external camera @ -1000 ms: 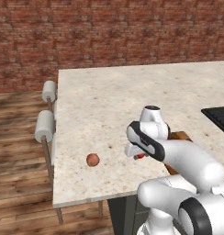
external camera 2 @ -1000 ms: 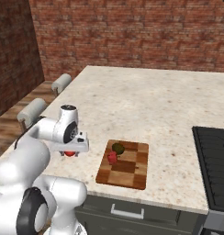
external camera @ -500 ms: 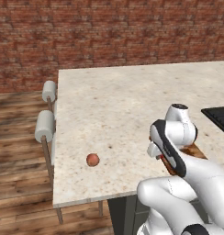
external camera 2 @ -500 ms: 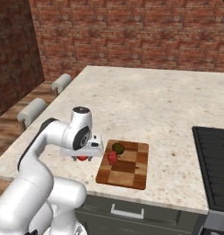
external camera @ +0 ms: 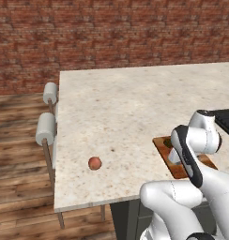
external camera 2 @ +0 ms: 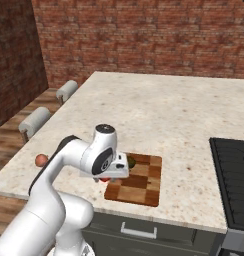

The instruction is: Place the avocado, onion, tomato, and bell pepper on the cutting board.

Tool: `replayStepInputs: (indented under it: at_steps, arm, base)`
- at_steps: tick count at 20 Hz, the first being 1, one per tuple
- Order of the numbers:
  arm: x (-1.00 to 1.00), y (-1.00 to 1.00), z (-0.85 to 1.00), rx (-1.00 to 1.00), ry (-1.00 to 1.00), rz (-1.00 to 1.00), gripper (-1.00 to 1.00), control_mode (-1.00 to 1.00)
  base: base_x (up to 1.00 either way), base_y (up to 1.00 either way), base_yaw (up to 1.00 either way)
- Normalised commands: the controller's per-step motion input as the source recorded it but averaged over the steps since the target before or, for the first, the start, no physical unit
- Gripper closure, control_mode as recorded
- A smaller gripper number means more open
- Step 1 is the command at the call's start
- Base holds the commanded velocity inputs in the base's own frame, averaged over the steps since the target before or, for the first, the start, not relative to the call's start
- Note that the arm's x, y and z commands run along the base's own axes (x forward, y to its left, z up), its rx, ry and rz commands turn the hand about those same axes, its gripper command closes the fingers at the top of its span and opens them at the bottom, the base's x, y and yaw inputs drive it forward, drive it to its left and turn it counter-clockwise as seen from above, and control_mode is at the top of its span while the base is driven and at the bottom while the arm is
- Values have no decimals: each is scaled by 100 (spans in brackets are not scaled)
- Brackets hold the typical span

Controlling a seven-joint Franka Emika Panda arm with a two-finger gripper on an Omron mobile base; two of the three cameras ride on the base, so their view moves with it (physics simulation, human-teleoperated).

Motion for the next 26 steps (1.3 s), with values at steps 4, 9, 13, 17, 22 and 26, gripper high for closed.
replayStepInputs:
  at_steps: [4, 9, 13, 17, 22, 26]
  arm:
    - [13, -36, 0, 0, 0, 0, 100, -100]
    - [22, -30, 0, 0, 0, 0, 100, -100]
    - [15, -14, 0, 0, 2, 0, 100, -100]
    - [10, -8, -2, 0, 4, 0, 100, -100]
    - [4, 0, -17, 0, 6, 0, 100, -100]
    - [2, 0, -30, 0, 7, 0, 100, -100]
  base:
    - [0, 0, 0]
    - [0, 0, 0]
    - [0, 0, 0]
    - [0, 0, 0]
    - [0, 0, 0]
    - [0, 0, 0]
